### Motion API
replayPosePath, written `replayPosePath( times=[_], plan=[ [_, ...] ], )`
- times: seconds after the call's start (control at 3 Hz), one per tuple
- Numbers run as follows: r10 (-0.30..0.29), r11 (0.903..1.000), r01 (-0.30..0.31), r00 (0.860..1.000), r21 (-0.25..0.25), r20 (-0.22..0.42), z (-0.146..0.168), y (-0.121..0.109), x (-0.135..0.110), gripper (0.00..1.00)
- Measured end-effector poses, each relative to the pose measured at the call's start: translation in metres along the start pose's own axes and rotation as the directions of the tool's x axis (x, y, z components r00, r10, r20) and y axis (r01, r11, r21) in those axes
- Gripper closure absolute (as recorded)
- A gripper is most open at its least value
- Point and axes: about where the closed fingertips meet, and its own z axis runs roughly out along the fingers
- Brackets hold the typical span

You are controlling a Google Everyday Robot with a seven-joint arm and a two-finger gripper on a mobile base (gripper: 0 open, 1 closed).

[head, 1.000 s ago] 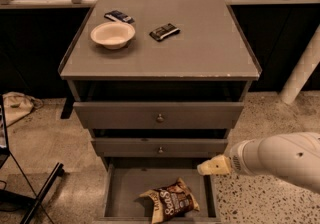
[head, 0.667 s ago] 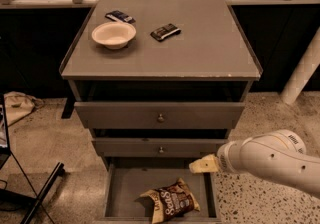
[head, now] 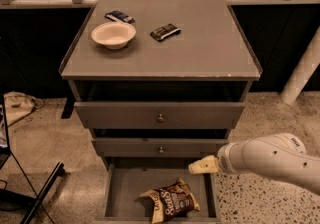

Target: Pick brown chip bag from bottom drawer and place on counter

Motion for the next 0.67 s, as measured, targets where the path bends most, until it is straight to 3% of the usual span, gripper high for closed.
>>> replayPosePath(
  times=[0.33, 0.67],
  plan=[
    [0.082, 0.9894, -0.081, 0.997, -0.120, 0.001, 0.029, -0.008, 0.007, 0.00],
    [0.114, 0.9699, -0.119, 0.993, -0.212, -0.038, 0.070, -0.023, 0.024, 0.00]
  ],
)
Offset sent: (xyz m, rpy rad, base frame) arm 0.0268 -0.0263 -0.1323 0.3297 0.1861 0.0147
